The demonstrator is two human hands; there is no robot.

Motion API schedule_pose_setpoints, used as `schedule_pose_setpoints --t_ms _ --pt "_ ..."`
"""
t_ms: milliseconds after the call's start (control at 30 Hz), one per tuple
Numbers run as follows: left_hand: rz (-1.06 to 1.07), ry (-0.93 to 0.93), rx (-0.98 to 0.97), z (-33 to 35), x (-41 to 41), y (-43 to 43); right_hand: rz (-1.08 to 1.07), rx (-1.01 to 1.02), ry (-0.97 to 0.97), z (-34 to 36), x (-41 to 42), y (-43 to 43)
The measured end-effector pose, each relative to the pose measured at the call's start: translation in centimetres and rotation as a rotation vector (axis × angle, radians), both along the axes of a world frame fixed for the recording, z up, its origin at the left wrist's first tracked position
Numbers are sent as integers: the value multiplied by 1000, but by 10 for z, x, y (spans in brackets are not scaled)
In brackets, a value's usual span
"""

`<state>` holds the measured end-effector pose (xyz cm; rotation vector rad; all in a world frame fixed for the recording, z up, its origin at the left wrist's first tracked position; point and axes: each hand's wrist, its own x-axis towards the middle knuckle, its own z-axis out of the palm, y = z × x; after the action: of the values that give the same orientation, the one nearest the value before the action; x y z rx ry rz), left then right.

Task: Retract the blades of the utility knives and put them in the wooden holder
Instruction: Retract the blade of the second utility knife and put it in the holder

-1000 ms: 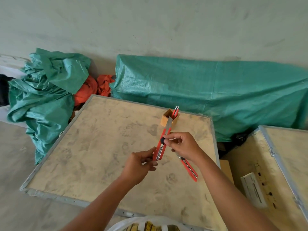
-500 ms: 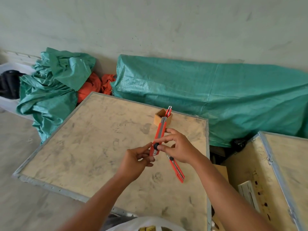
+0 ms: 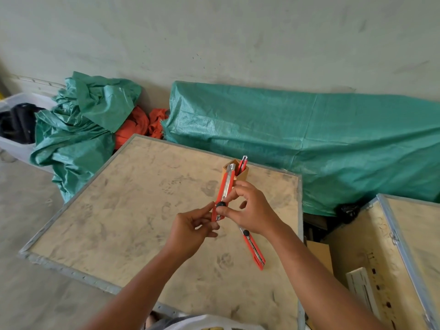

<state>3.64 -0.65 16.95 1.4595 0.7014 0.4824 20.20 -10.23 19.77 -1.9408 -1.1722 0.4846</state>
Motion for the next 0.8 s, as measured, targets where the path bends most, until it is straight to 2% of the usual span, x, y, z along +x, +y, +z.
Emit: schedule_pose_setpoints --t_ms 200,433,600,800 --pt "-34 -2 -21 -1 9 16 13 -25 32 -1 8 9" --pt "-51 32 -16 -7 28 39 -129 79 -1 -8 12 31" --pt "-99 88 -26 -17 54 61 -256 171 205 -20 41 46" --pt "-157 166 62 -26 114 94 -358 149 216 -33 108 66"
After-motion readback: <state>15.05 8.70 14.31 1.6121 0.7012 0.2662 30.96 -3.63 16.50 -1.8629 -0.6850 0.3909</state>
